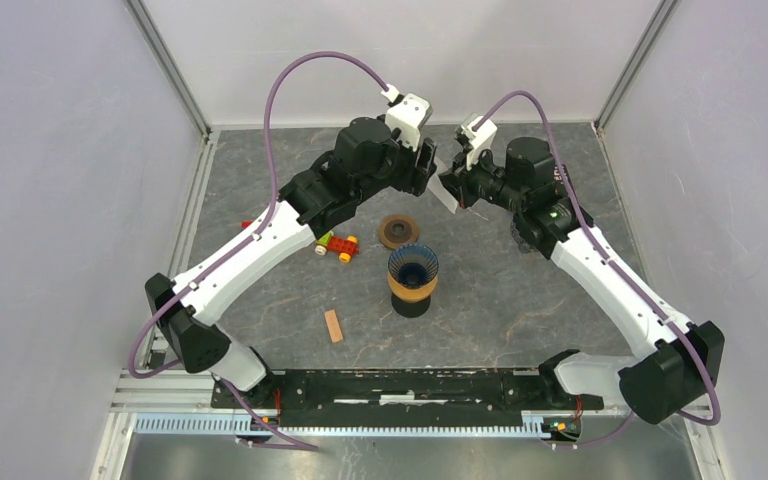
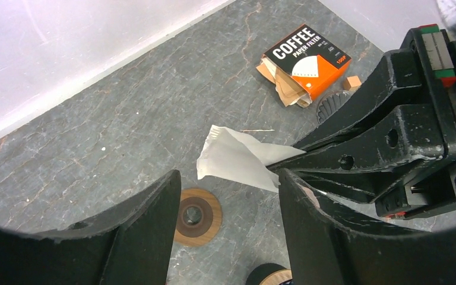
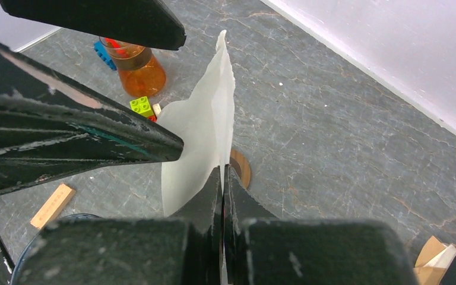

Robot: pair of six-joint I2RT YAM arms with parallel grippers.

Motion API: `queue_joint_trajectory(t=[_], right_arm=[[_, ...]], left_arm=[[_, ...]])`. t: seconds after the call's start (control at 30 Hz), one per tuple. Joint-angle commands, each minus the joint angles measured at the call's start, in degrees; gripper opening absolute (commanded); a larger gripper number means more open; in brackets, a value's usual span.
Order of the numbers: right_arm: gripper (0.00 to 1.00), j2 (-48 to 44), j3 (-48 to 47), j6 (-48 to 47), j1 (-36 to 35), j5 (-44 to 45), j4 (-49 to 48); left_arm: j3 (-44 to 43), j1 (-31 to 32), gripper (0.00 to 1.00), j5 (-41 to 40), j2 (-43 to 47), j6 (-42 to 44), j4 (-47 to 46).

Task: Place the coffee filter in the dripper
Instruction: Pick up the coffee filter from the coffee filter holder.

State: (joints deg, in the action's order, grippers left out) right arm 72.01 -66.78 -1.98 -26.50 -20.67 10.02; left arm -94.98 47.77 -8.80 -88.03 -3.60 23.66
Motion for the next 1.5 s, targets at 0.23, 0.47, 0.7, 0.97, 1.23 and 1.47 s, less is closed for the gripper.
queue_joint_trajectory(t=[0.23, 0.47, 0.7, 0.97, 1.23, 1.47], right_arm=[[0.00, -1.89, -0.10, -0.98, 0.00, 1.67, -1.12], [0.00, -2.04, 0.02, -1.60, -0.55, 2.86, -0.82], [0.00, -1.73, 0.66, -2.06, -1.44, 5.40, -0.70], [0.00, -1.79, 1.11, -1.89, -1.67, 7.77, -0.54], [0.00, -1.34, 0.45, -0.92, -1.62, 8.40, -0.61], [0.00, -1.13, 0.71, -0.27, -1.62, 9.16, -0.83]], left_arm=[[-1.39, 0.22, 0.64, -2.98, -0.95, 0.35, -0.93], [-1.60, 0.22, 0.62, -4.09, -1.52, -2.03, -1.16], [-4.80, 0.12, 0.65, -1.95, -3.16, -6.82, -0.71], [-5.78, -0.64, 0.65, 0.54, -2.86, -11.75, 1.03], [-4.03, -0.72, 0.63, 0.58, -1.80, -12.46, 1.04], [-4.21, -0.75, 0.64, 1.00, -3.30, -15.43, 1.29]])
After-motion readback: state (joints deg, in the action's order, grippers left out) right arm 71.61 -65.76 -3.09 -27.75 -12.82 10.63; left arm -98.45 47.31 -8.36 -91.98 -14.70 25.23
